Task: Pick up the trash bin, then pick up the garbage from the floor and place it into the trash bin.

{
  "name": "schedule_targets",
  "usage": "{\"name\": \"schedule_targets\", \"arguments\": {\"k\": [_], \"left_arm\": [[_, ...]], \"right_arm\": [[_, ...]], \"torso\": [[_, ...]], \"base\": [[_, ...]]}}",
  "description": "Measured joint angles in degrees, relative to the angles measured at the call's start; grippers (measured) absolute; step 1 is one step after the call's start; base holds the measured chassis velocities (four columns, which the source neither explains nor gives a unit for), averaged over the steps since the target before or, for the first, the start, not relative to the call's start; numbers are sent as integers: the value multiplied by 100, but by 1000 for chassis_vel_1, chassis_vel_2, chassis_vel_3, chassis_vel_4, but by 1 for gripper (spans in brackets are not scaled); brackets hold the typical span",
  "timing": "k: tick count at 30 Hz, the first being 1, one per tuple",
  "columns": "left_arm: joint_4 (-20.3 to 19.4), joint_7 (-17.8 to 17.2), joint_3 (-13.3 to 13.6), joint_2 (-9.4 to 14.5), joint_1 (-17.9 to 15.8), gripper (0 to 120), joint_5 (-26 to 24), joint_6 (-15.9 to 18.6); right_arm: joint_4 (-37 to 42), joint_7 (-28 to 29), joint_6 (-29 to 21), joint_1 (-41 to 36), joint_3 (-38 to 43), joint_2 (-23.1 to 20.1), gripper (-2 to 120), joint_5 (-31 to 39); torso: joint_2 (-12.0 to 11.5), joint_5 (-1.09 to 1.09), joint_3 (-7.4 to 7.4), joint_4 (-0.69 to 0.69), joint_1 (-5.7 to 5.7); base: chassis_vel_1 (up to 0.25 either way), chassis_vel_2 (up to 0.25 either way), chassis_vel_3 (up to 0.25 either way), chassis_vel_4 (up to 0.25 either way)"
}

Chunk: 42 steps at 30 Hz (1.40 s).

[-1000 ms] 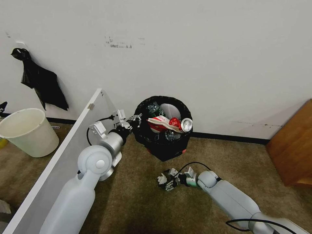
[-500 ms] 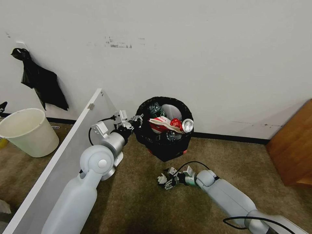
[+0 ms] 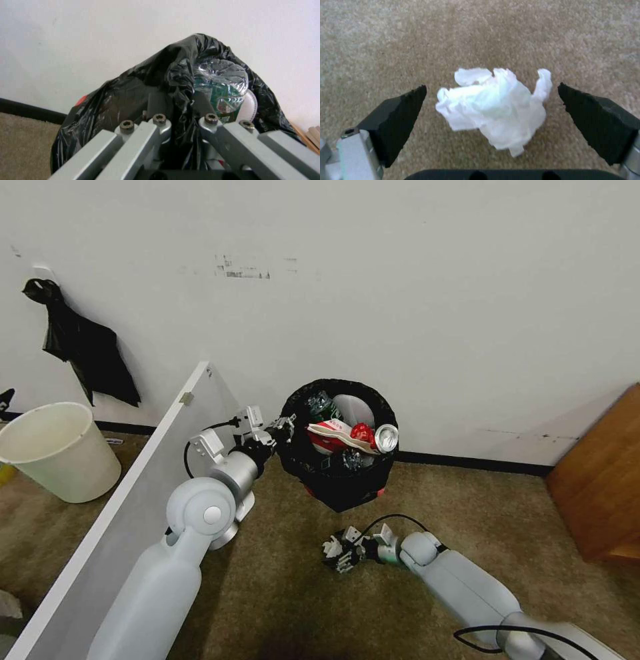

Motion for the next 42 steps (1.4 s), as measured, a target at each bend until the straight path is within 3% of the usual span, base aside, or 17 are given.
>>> {"name": "schedule_targets", "arguments": {"k": [4,7,9,13,15,19,22,25,28,33,42], "left_arm": [[-11,3,-3,-2,10,4,3,-1],[-12,5,-3,-7,17,4,14,-4],[-16,8,-4,-9,28,4,18,-7],[-20,9,-4,-9,38,4,21,-7],[-31,10,-4,-16,51,4,30,-11],[-34,11,-3,-19,60,4,38,-12],[-42,11,-4,-20,67,4,54,-22],[-47,11,-5,-20,67,4,54,-24],[-53,12,-10,-8,60,4,58,-25],[-48,12,-12,-8,58,4,73,-30],[-18,11,8,-1,57,4,76,-31]], "right_arm": [[-18,22,1,23,-12,33,99,-12],[-39,48,1,37,-21,59,92,-31],[-48,90,1,39,-20,77,79,-77],[-48,100,1,34,-13,78,71,-90],[-45,101,2,-4,10,66,57,-96],[-37,101,8,-26,37,43,47,-97],[4,101,15,-62,80,-9,31,-96],[12,101,16,-71,92,-21,26,-94],[50,100,30,-82,126,-68,11,-88],[148,99,38,-74,190,-136,1,-63],[718,92,16,-180,446,-571,1,116]], "torso": [[0,0,0,0,0],[0,0,0,0,0],[0,0,0,0,0],[0,0,0,0,0],[0,0,0,0,0],[0,0,0,0,0],[0,0,0,0,0],[0,0,0,0,0],[0,0,0,0,0],[0,1,0,0,0],[0,0,0,0,0]], "base": [[0,0,0,0],[0,0,0,0],[0,0,0,0],[0,0,0,0],[0,0,0,0],[0,0,0,0],[0,0,0,0],[0,0,0,0],[0,0,0,0],[0,0,0,0],[0,0,0,0]]}}
